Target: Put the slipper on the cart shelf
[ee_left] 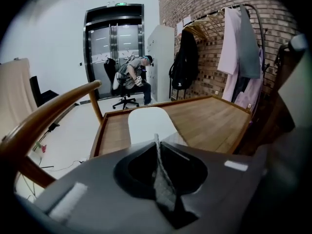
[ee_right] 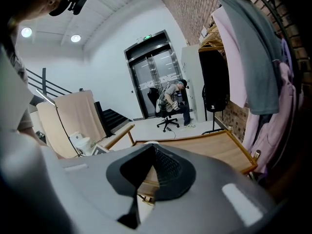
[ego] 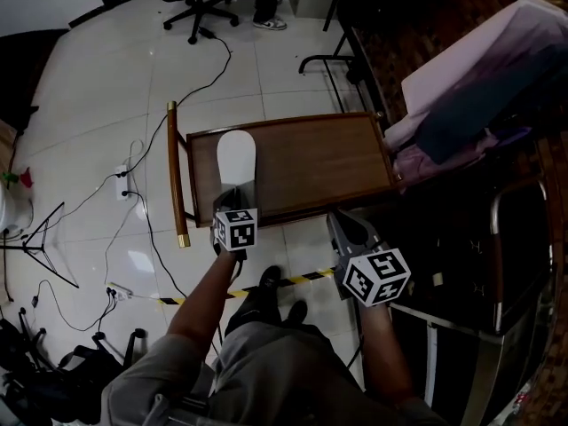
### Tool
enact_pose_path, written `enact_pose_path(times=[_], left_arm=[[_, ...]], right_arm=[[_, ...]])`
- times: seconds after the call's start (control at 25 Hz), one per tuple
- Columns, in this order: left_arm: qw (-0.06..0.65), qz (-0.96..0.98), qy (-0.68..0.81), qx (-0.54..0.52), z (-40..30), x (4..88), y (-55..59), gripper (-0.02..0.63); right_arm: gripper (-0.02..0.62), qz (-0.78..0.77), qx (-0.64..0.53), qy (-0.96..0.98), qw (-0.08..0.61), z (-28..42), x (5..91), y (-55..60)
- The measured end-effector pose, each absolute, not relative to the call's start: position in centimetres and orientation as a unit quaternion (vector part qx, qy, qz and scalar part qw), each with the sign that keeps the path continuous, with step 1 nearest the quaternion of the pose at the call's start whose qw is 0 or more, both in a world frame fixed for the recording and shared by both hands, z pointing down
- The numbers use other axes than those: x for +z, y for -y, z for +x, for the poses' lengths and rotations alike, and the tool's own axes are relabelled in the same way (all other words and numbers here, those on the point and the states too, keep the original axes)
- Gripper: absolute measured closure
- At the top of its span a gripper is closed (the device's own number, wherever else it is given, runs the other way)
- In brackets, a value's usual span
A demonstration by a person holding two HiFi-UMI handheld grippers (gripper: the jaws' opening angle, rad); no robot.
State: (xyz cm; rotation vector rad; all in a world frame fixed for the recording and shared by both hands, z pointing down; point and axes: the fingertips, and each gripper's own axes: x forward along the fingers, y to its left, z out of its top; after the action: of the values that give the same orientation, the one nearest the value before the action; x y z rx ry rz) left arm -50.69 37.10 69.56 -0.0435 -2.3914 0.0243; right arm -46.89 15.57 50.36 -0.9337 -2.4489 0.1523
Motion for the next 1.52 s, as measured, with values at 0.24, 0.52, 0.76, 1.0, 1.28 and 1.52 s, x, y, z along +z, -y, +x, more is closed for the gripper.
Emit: enact_pose_path(times=[0.24,0.52,0.76,1.0,1.28,1.52], left_arm=[[0.326,0.049,0.944,0.007,-51.3,65.6,-33.3,0.578],[0.285,0.138,0.948,-0.008,-51.4,59.8,-25.9,0.581],[0.269,0.231,0.935,0.003,-48.2,55.5,-18.2,0.583],[0.255,0.293,0.921,0.008,-42.6,52.1,-12.0,0.586],[0.249,0.338,0.908,0.018,-33.9,48.7,-6.7,0.586],[0.258,0.395,0.880,0.049,-25.5,48.7,-3.4,0.587]], right_arm=[[0.595,-0.311,0.063,0.916,0.244,-46.5,49.7,-13.8],[0.595,-0.243,0.077,0.942,0.220,-44.7,48.2,-8.4],[0.595,-0.181,0.092,0.960,0.194,-40.1,46.9,-2.6],[0.595,-0.133,0.108,0.970,0.171,-32.9,45.9,2.4],[0.595,-0.095,0.113,0.976,0.162,-23.7,45.0,6.8],[0.595,-0.049,0.122,0.981,0.144,-16.5,44.2,9.9]])
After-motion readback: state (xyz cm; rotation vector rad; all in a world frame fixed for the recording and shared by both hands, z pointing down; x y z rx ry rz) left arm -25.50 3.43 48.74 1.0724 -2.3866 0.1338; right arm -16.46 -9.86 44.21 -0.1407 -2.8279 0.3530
